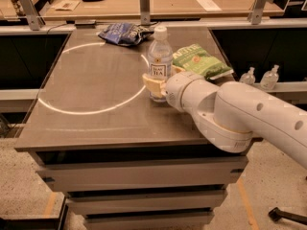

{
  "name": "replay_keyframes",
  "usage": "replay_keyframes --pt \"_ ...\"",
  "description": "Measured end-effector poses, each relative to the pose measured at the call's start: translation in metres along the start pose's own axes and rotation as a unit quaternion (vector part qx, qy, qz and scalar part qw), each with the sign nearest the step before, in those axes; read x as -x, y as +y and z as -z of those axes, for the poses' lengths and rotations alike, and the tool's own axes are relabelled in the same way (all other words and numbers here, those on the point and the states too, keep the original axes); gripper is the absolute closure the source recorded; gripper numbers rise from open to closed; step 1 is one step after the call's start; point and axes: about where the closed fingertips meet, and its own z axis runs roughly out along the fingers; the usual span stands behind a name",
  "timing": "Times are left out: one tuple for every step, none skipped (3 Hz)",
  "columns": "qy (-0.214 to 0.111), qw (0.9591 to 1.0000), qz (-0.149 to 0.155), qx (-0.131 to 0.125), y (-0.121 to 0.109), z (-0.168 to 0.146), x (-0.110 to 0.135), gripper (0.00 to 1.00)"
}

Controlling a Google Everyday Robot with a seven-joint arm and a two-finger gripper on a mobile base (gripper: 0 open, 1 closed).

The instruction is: Move blue plastic bottle near green rice chip bag

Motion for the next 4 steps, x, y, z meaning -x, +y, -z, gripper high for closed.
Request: replay_keyframes --pt "0.000 1.0000 0.000 0.000 -0.0004 0.0010 0.0037 1.00" --pt "0.000 1.0000 0.000 0.000 -0.0005 0.0011 0.0040 1.00" --pt "0.000 1.0000 0.000 0.000 -0.0006 0.0012 0.0043 1.00" --pt "0.000 1.0000 0.000 0.000 -0.0007 0.0012 0.0043 1.00"
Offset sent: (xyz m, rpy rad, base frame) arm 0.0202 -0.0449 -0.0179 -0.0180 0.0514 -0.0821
